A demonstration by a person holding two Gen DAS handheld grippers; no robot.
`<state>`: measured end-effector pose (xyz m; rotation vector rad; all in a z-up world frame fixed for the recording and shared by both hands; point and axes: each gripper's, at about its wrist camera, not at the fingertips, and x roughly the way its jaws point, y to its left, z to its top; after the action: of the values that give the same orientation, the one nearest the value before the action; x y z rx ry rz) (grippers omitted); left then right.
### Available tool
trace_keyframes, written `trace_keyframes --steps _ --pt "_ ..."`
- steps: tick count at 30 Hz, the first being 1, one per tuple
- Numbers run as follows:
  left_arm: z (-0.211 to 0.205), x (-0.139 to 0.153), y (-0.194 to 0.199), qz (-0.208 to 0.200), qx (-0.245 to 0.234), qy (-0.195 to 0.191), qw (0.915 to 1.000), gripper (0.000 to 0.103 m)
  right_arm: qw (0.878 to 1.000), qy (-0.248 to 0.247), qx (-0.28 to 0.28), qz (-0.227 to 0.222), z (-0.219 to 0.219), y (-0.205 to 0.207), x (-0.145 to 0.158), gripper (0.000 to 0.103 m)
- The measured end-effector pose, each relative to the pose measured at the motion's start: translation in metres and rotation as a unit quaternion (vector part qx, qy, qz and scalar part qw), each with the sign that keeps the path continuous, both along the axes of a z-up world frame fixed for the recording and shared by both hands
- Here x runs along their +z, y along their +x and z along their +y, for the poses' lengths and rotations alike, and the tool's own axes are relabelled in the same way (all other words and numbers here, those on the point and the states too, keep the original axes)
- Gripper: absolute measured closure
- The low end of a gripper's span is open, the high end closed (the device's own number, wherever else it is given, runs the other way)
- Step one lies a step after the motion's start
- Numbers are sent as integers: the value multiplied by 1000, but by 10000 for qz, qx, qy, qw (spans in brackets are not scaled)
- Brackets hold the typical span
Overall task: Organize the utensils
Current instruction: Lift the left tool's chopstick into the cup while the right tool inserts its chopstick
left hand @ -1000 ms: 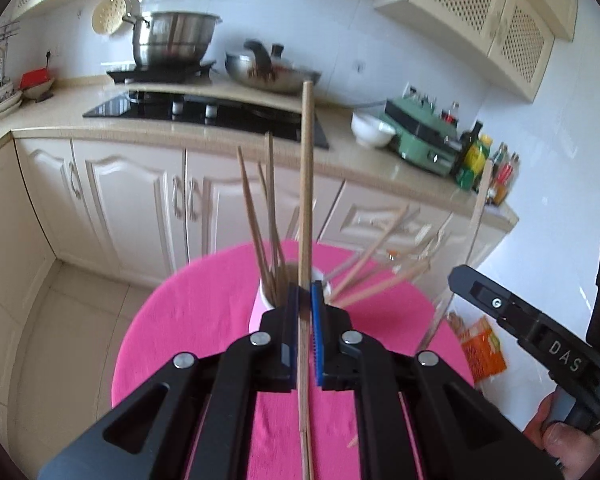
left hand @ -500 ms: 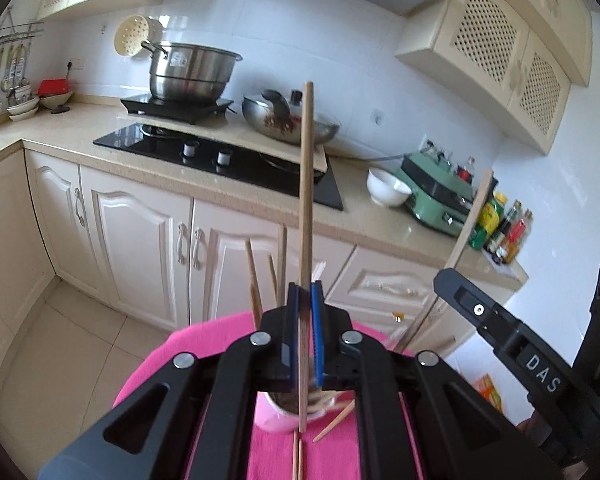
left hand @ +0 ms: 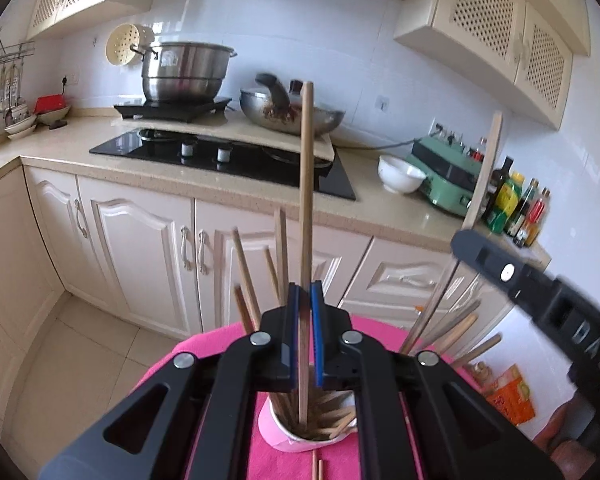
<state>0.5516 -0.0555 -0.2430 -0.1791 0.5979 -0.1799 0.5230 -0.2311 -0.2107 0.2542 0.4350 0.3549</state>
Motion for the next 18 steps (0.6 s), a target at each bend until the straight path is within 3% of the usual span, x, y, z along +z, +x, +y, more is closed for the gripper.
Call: trace_keyframes --steps 8,18 --pt "-3 -28 -3 283 -51 177 9994 97 9998 -84 136 125 4 0 -12 97" --pt "-6 -40 -6 560 -137 259 9980 96 9989 -310 281 232 12 -5 -19 97"
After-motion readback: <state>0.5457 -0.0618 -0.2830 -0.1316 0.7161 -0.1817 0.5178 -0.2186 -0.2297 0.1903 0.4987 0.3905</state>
